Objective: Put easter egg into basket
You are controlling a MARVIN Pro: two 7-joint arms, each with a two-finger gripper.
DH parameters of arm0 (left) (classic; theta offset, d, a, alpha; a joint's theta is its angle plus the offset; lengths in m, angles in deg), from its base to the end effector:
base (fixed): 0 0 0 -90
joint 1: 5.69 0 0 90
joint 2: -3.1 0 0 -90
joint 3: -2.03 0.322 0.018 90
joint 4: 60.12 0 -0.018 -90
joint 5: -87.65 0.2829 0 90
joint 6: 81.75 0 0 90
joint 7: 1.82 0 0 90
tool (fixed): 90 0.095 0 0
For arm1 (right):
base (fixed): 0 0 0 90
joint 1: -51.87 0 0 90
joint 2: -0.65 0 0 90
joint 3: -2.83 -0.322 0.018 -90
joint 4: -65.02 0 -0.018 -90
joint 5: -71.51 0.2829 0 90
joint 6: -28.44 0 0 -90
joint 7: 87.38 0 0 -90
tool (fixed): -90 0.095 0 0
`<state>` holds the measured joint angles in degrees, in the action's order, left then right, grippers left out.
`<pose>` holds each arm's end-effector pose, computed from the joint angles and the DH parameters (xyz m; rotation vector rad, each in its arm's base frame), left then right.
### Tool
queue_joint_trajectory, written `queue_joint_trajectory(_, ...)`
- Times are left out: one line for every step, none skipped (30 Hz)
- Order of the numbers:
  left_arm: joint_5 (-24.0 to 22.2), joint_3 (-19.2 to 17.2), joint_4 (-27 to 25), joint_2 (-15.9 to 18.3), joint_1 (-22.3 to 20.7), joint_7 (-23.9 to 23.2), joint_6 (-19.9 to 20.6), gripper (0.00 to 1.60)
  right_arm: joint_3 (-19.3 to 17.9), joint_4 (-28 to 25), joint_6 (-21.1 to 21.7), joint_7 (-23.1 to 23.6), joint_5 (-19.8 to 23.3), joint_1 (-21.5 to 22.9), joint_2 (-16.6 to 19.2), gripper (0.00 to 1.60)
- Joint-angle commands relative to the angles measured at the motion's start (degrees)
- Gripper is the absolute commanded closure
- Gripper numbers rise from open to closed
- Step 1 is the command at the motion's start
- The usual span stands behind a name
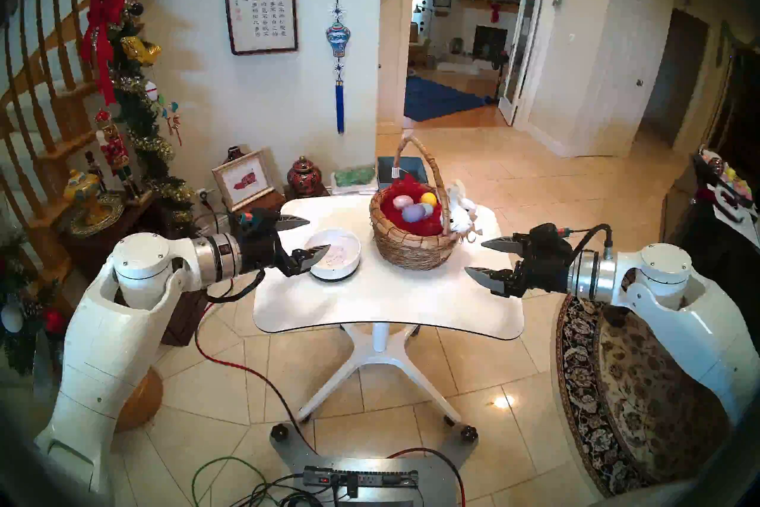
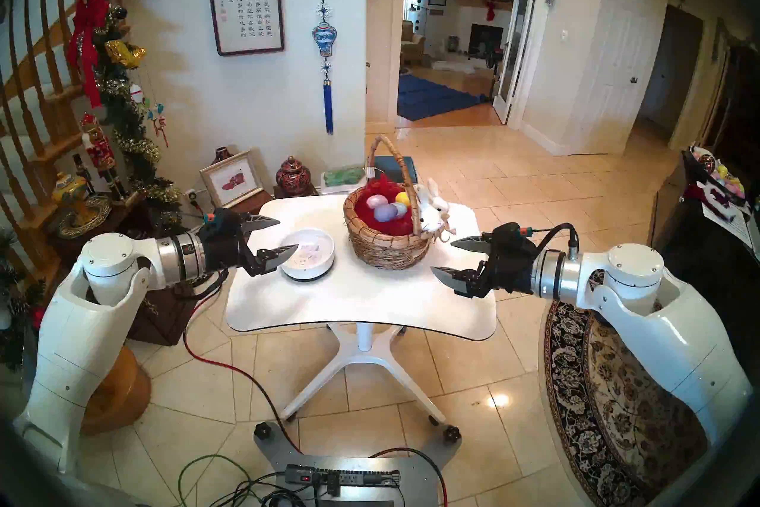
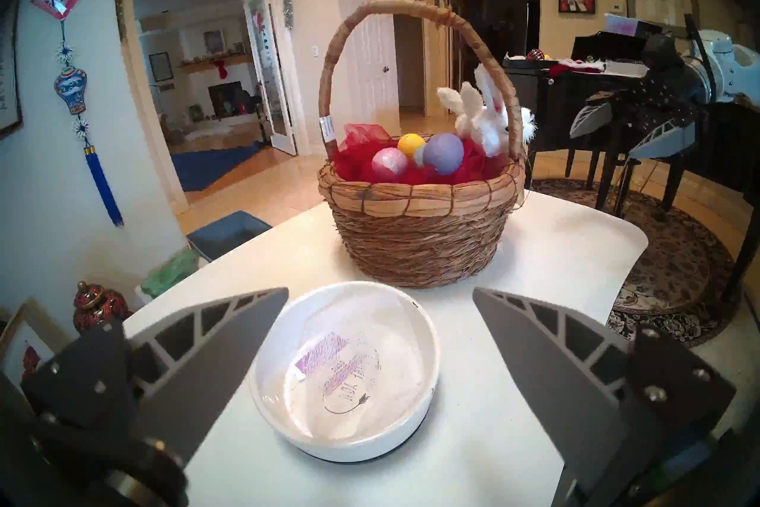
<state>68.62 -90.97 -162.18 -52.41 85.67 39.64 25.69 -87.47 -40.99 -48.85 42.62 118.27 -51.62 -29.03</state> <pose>0.3534 0.1036 -0.2560 1.9739 -1.0057 1.5484 0.3097 -0.1564 -0.2271 -2.0073 -0.9548 -1.3521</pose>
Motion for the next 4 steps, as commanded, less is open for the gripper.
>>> queue_joint_trajectory(-0.30,-0.40,-0.45,0.05,-0.68,-0.17,-0.25,0.00,-0.56,-0.09,-0.16,-0.09,0.10,0.08,0.11,0.00)
queue_joint_trajectory(-0.30,-0.41,-0.45,0.05,-0.68,-0.17,-0.25,0.00,-0.56,-0.09,-0.16,-0.09,0.10,0.08,0.11,0.00)
queue_joint_trajectory(-0.30,-0.41,-0.45,0.05,-0.68,-0.17,-0.25,0.00,-0.56,-0.09,-0.16,-0.09,0.10,0.08,0.11,0.00)
queue_joint_trajectory(-0.29,-0.41,-0.45,0.04,-0.68,-0.18,-0.25,0.00,-0.56,-0.09,-0.16,-0.09,0.10,0.08,0.11,0.00)
